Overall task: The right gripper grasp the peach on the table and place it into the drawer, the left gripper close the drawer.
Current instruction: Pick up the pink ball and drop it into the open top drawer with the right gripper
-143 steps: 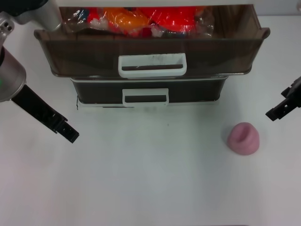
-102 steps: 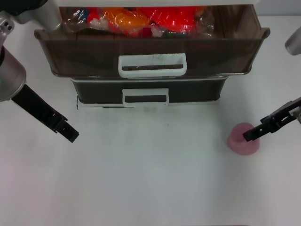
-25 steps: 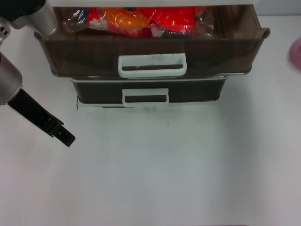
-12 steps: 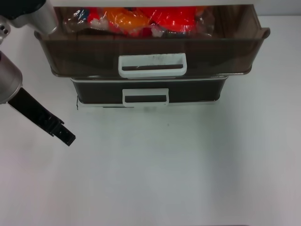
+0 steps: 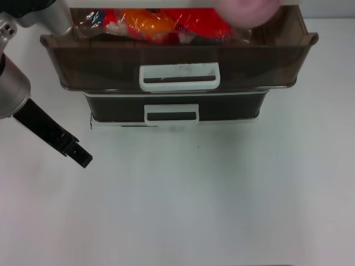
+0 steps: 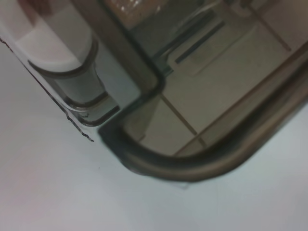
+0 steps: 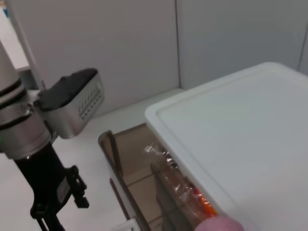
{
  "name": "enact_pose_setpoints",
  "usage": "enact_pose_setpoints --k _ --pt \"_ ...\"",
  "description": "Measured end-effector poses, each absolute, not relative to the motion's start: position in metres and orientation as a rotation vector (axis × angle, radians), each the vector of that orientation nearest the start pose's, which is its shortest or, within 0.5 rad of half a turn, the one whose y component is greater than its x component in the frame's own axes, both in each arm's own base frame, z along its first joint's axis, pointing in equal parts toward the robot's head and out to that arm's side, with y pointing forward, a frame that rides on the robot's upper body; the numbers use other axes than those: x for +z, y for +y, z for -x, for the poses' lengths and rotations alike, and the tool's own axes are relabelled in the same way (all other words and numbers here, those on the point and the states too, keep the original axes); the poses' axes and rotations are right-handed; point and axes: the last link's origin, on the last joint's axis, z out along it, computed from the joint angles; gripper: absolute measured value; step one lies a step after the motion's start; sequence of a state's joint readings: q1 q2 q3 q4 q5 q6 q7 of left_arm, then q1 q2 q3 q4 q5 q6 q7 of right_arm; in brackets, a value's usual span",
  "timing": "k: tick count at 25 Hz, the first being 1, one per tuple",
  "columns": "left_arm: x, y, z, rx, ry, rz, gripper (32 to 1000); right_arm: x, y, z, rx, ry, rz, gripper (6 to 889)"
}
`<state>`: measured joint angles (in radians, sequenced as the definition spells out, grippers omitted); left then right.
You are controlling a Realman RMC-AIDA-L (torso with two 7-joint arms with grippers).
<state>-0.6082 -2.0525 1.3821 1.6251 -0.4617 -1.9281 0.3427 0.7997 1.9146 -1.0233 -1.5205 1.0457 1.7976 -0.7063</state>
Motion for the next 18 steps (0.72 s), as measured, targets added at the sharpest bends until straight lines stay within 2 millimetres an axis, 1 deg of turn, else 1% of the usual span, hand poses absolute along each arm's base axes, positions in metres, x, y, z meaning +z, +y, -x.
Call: enact_pose_setpoints --k 2,5,17,18 --pt "0.045 0.322 0.157 0.696 -1.088 2.452 798 0.105 0.374 -0.063 0.123 0.497 2.848 50" --pt "0.045 0.322 0.157 0.697 -1.085 2.453 798 0.099 0.375 -0.061 0.119 0.488 2.865 74" --pt "0.043 0.323 0.155 0.707 -1.082 2.459 798 0.089 0.378 -0.060 0.123 0.482 2.880 169" --pt "0.043 0.323 0.155 0.707 -1.081 2.459 798 0.088 0.378 -0.060 0.126 0.481 2.880 194"
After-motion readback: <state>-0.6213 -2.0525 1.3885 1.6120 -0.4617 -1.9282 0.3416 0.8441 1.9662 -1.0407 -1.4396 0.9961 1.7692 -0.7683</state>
